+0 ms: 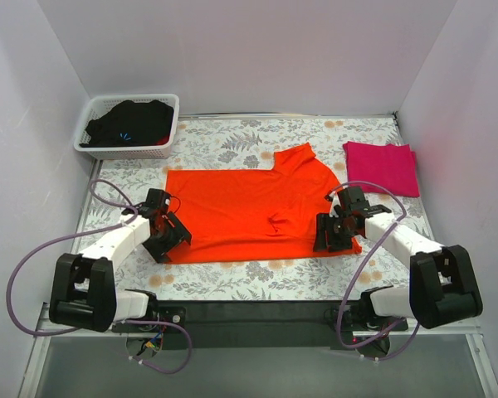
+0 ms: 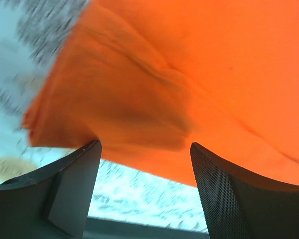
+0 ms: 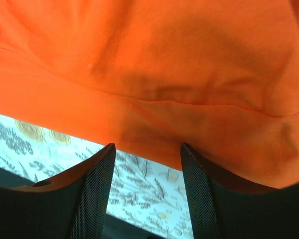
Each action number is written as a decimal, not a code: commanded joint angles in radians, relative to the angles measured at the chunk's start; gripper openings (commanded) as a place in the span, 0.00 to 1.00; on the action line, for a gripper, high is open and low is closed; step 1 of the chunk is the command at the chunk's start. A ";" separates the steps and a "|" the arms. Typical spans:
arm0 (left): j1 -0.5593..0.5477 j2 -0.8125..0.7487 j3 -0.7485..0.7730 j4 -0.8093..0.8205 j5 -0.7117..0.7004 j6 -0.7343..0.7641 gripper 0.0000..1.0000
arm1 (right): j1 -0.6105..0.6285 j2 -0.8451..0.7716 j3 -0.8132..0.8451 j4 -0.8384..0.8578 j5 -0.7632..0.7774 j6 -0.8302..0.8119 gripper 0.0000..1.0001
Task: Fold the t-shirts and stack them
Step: Fold the tshirt
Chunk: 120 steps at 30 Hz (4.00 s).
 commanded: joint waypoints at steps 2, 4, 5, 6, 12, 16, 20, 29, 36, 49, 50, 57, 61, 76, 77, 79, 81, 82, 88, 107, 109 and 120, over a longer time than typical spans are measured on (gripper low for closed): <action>0.006 -0.130 0.013 -0.171 -0.015 -0.009 0.68 | 0.001 -0.065 -0.047 -0.162 -0.036 -0.027 0.53; 0.006 -0.158 0.061 -0.198 -0.053 0.014 0.71 | -0.001 -0.105 -0.001 -0.173 -0.039 -0.041 0.53; 0.006 -0.162 0.117 -0.197 -0.076 0.026 0.74 | -0.001 -0.113 0.073 -0.181 -0.027 -0.062 0.53; 0.006 -0.159 0.153 -0.192 -0.115 0.041 0.76 | -0.001 -0.110 0.117 -0.185 -0.011 -0.073 0.53; 0.006 -0.037 0.248 0.085 -0.175 0.256 0.80 | -0.037 0.081 0.509 -0.167 0.091 -0.190 0.51; 0.006 0.141 0.336 0.240 -0.207 0.426 0.81 | -0.096 0.236 0.680 -0.142 0.075 -0.224 0.48; 0.018 0.296 0.412 0.367 -0.250 0.549 0.77 | -0.177 0.361 0.795 -0.098 0.003 -0.224 0.42; 0.058 0.549 0.615 0.435 -0.164 0.592 0.71 | -0.248 0.595 0.904 -0.047 -0.016 -0.291 0.40; 0.064 0.652 0.696 0.446 -0.156 0.595 0.69 | -0.252 0.704 0.984 -0.029 -0.027 -0.313 0.39; 0.075 0.743 0.765 0.476 -0.172 0.632 0.65 | -0.251 0.793 1.025 -0.024 -0.059 -0.310 0.33; 0.074 0.741 0.762 0.478 -0.173 0.635 0.65 | -0.251 0.799 1.028 -0.024 -0.060 -0.310 0.33; 0.083 0.723 0.735 0.504 -0.169 0.652 0.65 | -0.251 0.833 1.033 -0.023 -0.080 -0.310 0.34; 0.086 0.717 0.732 0.519 -0.173 0.675 0.65 | -0.251 0.855 1.033 -0.021 -0.068 -0.313 0.34; 0.106 0.749 0.744 0.539 -0.130 0.712 0.63 | -0.251 0.847 1.013 -0.003 -0.040 -0.313 0.30; 0.106 0.747 0.733 0.538 -0.115 0.712 0.63 | -0.251 0.846 1.010 -0.003 -0.039 -0.313 0.30; 0.106 0.735 0.716 0.538 -0.106 0.713 0.62 | -0.251 0.841 1.010 -0.003 -0.036 -0.314 0.30; 0.106 0.724 0.697 0.536 -0.094 0.715 0.62 | -0.251 0.841 1.010 -0.003 -0.036 -0.316 0.30; 0.107 0.723 0.692 0.536 -0.084 0.718 0.61 | -0.251 0.839 1.011 -0.003 -0.036 -0.316 0.30; 0.123 0.721 0.667 0.533 -0.055 0.710 0.57 | -0.251 0.839 1.004 -0.001 -0.044 -0.314 0.30; 0.127 0.658 0.594 0.499 0.008 0.715 0.46 | -0.251 0.824 0.996 0.000 -0.036 -0.314 0.29; 0.129 0.668 0.603 0.499 0.005 0.715 0.46 | -0.251 0.826 0.996 0.000 -0.031 -0.316 0.29; 0.129 0.726 0.667 0.501 0.000 0.730 0.20 | -0.251 0.850 1.019 -0.001 -0.024 -0.323 0.09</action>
